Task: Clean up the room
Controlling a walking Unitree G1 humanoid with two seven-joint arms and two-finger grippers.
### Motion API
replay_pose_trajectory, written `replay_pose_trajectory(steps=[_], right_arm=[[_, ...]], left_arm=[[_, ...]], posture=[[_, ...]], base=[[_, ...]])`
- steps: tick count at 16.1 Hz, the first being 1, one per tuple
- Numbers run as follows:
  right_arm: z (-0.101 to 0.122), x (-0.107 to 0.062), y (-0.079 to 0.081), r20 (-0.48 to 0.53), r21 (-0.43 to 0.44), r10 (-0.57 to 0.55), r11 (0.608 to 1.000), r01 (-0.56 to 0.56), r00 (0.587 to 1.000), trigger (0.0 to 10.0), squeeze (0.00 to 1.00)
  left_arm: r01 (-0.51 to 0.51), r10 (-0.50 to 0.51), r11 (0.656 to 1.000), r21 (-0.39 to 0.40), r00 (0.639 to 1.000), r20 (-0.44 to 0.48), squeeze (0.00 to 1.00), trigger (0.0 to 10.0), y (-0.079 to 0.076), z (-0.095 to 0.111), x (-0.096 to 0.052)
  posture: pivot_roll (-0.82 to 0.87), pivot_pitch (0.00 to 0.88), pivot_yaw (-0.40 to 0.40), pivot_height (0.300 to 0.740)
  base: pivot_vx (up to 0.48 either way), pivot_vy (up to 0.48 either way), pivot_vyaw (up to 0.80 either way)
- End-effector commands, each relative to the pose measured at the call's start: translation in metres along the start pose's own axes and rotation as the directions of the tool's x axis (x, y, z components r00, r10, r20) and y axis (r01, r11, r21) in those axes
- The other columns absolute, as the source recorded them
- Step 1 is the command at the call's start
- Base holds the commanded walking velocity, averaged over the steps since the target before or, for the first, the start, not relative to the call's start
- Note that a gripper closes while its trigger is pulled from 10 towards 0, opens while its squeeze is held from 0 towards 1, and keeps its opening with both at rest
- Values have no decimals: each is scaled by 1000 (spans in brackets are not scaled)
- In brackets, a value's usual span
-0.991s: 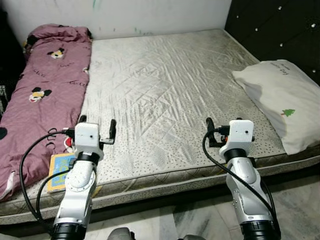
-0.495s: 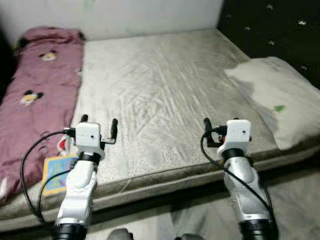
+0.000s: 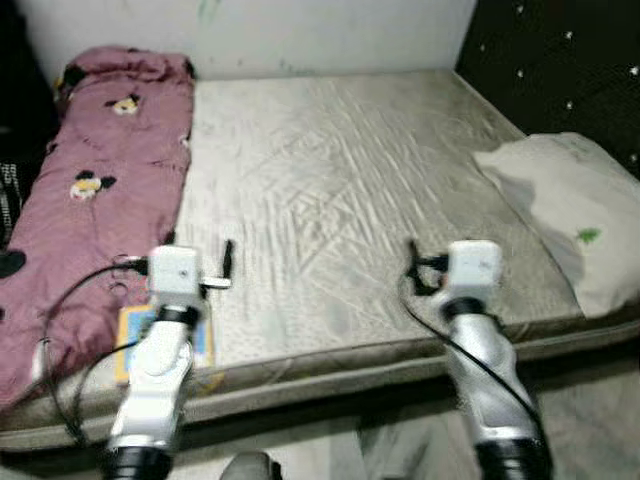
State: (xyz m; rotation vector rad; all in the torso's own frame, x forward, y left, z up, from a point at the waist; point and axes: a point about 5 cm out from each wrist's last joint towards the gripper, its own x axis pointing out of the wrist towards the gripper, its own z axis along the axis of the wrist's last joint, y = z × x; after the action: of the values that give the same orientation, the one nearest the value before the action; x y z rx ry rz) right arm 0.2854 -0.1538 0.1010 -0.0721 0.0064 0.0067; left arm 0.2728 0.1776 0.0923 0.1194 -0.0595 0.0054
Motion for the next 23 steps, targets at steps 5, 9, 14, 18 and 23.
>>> replay_pose_trajectory(steps=[5, 9, 14, 18, 23], right_arm=[[-3, 0, -9, -16, -11, -24, 1000, 23, 1000, 10000, 0], [-3, 1, -9, -21, -13, -14, 1000, 14, 1000, 10000, 0], [-3, 1, -6, -20, -18, 7, 1000, -8, 1000, 10000, 0], [-4, 2, -5, -26, -14, 21, 1000, -22, 999, 10000, 0], [-5, 2, 0, -27, -3, 63, 998, -63, 998, 10000, 0]], left_arm=[[19, -20, 1000, -11, 1000, -8, 0, 10000, -5, 0, 1], [18, -18, 1000, -13, 1000, -16, 0, 10000, -5, -1, 2], [17, -18, 1000, -16, 1000, -21, 0, 10000, -5, -2, 3], [16, -16, 1000, -15, 1000, -22, 0, 10000, -6, -2, 3], [19, -19, 1000, -10, 999, -27, 0, 10000, -6, -3, 3]], posture=[[55, 0, 13, 740], [55, 0, 11, 740], [54, 0, 10, 740], [56, 0, 9, 740], [58, 0, 7, 740]], base=[[0, 480, 0], [0, 480, 0], [0, 480, 0], [0, 480, 0], [0, 480, 0]])
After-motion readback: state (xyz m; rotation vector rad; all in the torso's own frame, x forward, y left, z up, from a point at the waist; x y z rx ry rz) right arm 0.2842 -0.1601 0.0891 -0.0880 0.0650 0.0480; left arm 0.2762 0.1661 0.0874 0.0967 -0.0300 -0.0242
